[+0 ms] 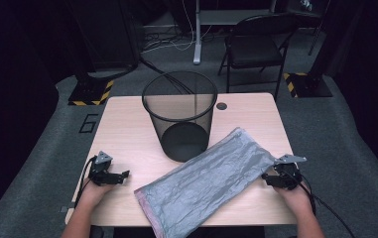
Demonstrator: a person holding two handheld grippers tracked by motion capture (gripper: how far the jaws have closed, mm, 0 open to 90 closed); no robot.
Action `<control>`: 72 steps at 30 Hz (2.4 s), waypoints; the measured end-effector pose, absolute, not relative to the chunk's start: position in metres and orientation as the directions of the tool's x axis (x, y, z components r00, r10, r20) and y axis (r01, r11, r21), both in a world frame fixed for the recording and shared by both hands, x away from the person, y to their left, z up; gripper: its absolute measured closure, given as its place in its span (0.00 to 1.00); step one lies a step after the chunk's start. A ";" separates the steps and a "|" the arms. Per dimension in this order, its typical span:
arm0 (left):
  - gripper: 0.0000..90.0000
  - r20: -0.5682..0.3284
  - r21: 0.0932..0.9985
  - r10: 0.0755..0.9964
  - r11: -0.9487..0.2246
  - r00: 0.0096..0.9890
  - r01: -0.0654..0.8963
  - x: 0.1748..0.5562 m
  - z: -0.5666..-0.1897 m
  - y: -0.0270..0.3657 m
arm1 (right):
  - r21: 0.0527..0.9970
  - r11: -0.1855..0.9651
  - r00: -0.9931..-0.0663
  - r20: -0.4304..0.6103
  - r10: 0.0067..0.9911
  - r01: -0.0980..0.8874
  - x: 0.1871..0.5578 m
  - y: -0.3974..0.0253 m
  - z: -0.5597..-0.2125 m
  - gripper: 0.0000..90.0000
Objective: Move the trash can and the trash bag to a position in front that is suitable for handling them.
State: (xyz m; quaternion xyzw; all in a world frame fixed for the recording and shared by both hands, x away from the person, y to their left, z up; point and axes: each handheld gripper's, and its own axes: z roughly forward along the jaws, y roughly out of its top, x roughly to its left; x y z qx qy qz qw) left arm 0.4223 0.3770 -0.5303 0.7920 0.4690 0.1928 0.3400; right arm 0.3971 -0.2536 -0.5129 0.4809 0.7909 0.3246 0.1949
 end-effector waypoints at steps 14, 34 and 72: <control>0.03 -0.014 0.720 0.874 -0.328 0.486 0.611 0.419 -0.530 0.375 | 0.782 0.223 -0.396 0.033 0.917 0.582 0.381 -0.263 -0.489 0.42; 0.03 -0.008 0.720 0.874 -0.332 0.485 0.610 0.420 -0.530 0.374 | 0.651 0.419 -0.552 0.001 0.834 0.633 0.393 -0.214 -0.513 0.39; 0.03 -0.010 0.720 0.877 -0.327 0.481 0.612 0.419 -0.530 0.372 | 0.617 0.363 -0.490 0.044 0.870 0.699 0.389 -0.200 -0.499 0.34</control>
